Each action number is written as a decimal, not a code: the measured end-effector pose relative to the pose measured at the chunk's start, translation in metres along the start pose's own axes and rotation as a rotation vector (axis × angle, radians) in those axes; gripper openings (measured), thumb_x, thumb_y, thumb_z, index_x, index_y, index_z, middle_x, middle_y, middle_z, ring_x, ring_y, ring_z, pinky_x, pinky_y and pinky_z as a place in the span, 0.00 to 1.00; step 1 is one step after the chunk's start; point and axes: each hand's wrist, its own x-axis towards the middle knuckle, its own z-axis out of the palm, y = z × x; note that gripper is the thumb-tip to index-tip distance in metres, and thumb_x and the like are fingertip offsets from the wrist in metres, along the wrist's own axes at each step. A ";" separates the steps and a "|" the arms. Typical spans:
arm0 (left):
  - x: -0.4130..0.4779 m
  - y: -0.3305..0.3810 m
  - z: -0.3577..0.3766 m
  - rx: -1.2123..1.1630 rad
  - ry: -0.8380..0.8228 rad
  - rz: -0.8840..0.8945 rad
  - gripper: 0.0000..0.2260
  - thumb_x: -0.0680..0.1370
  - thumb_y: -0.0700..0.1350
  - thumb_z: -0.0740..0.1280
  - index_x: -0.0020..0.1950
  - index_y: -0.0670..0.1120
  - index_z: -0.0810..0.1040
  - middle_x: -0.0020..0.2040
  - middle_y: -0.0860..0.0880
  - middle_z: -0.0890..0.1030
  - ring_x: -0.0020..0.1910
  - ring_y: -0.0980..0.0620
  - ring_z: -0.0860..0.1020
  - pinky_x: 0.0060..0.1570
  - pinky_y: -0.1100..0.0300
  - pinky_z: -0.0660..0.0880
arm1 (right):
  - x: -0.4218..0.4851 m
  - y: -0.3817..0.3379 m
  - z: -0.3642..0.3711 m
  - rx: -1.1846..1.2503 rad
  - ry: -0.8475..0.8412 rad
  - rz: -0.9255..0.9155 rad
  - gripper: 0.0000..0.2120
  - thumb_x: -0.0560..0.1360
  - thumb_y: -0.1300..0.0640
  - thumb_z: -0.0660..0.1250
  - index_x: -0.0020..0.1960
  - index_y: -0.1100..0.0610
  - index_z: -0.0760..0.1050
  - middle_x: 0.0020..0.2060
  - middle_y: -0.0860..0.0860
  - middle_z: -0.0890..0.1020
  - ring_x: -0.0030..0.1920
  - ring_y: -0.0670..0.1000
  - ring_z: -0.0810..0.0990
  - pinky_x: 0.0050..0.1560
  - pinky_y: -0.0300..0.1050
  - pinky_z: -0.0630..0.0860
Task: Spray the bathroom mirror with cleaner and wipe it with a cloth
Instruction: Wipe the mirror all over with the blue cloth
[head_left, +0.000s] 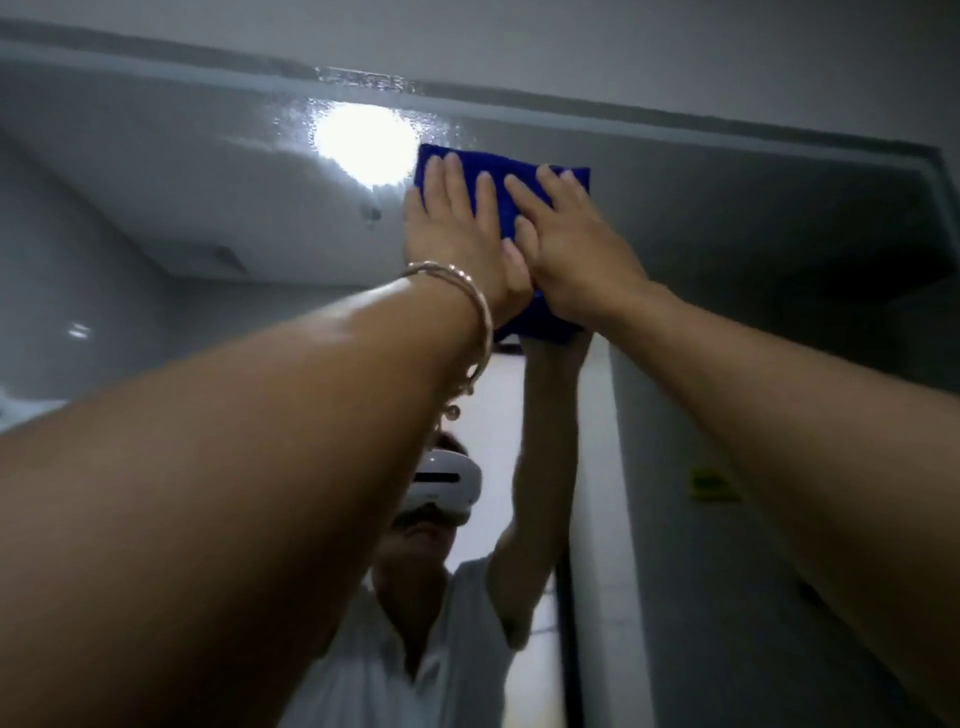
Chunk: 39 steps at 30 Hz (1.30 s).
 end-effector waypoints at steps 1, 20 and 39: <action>0.000 0.003 0.002 -0.004 0.014 -0.001 0.27 0.81 0.53 0.43 0.76 0.43 0.40 0.76 0.40 0.39 0.75 0.43 0.39 0.74 0.48 0.41 | -0.001 0.002 0.000 0.037 0.007 -0.014 0.26 0.81 0.48 0.48 0.78 0.54 0.50 0.78 0.53 0.48 0.77 0.54 0.43 0.76 0.55 0.48; -0.003 0.089 0.007 -0.010 -0.003 -0.031 0.28 0.81 0.53 0.44 0.77 0.44 0.40 0.76 0.41 0.39 0.76 0.45 0.39 0.73 0.50 0.42 | -0.035 0.081 -0.008 0.092 0.054 -0.048 0.24 0.83 0.51 0.44 0.78 0.51 0.47 0.78 0.53 0.47 0.77 0.53 0.42 0.74 0.51 0.44; -0.057 0.112 0.027 0.057 -0.018 0.129 0.30 0.76 0.55 0.39 0.73 0.42 0.33 0.74 0.38 0.34 0.74 0.41 0.36 0.73 0.46 0.41 | -0.118 0.096 0.010 0.052 0.029 -0.054 0.28 0.79 0.47 0.38 0.77 0.54 0.48 0.77 0.54 0.51 0.77 0.52 0.44 0.72 0.47 0.42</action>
